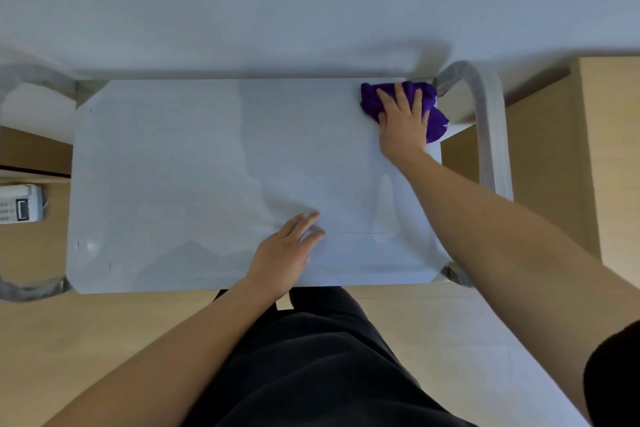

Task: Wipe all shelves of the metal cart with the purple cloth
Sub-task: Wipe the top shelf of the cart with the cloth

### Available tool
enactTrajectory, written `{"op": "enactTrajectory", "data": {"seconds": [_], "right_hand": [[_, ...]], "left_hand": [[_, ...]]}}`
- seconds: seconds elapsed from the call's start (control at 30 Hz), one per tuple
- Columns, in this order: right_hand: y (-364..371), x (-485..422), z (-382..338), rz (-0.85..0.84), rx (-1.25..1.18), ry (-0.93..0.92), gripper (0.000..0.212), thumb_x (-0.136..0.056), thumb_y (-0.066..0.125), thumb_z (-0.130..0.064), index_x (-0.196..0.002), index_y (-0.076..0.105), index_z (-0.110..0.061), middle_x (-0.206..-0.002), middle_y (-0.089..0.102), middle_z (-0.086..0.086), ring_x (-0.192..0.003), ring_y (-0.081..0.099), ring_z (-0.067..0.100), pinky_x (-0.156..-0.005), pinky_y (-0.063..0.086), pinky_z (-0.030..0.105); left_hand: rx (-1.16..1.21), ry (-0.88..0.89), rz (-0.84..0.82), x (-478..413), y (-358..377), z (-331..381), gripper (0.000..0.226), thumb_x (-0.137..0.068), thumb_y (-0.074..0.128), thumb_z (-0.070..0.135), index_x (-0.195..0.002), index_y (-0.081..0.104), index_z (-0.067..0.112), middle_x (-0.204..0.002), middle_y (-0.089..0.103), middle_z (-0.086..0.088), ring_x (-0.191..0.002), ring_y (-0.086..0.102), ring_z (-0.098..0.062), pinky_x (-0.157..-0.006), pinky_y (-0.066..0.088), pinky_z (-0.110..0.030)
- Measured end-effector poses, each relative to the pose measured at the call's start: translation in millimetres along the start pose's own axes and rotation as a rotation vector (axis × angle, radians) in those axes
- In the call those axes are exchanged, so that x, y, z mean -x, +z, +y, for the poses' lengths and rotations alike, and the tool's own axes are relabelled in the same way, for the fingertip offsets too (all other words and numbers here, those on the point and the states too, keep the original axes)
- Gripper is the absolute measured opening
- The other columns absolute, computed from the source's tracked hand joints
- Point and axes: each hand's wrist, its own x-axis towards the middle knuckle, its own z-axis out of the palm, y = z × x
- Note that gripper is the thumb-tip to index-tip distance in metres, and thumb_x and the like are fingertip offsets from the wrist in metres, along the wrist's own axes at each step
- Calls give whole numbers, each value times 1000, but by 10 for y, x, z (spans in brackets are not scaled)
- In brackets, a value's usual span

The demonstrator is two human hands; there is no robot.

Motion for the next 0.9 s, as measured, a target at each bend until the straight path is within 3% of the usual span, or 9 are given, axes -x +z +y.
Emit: {"op": "enactTrajectory", "data": {"seconds": [0.27, 0.57, 0.67, 0.8, 0.9], "right_hand": [[81, 240, -22, 24, 3, -19, 49, -104, 34, -23, -152, 29, -30, -163, 17, 1, -150, 5, 36, -121, 11, 54], [726, 2172, 0, 58, 64, -80, 61, -90, 59, -13, -146, 42, -30, -157, 35, 3, -146, 24, 38, -116, 27, 56], [868, 2471, -68, -6, 107, -153, 71, -87, 64, -13, -149, 34, -32, -159, 29, 1, -149, 16, 35, -118, 18, 52], [839, 2465, -67, -14, 104, -146, 65, -92, 60, -17, -148, 33, -33, -160, 26, 0, -151, 11, 32, -118, 10, 49], [867, 2469, -132, 4, 65, -107, 62, -93, 57, -14, -148, 35, -31, -160, 27, 0, -151, 9, 32, -119, 9, 50]], "left_hand": [[-26, 9, -38, 23, -6, 3, 53, -94, 52, 12, -143, 37, 29, -162, 7, 11, -148, 10, -11, -89, 51, -29], [-19, 32, -21, 35, 2, -21, 57, -91, 53, 12, -143, 40, 31, -161, 11, 10, -148, 13, -12, -85, 53, -30], [4, 61, -13, 53, -7, -55, 56, -91, 54, 10, -142, 41, 27, -161, 13, 8, -148, 14, -12, -89, 54, -31], [5, 96, -40, 77, -28, -142, 57, -93, 51, 11, -145, 37, 28, -162, 9, 10, -148, 9, -10, -96, 49, -31], [3, 89, -25, 125, -72, -207, 48, -93, 50, 13, -140, 45, 25, -161, 14, 9, -147, 16, -10, -94, 51, -33]]}}
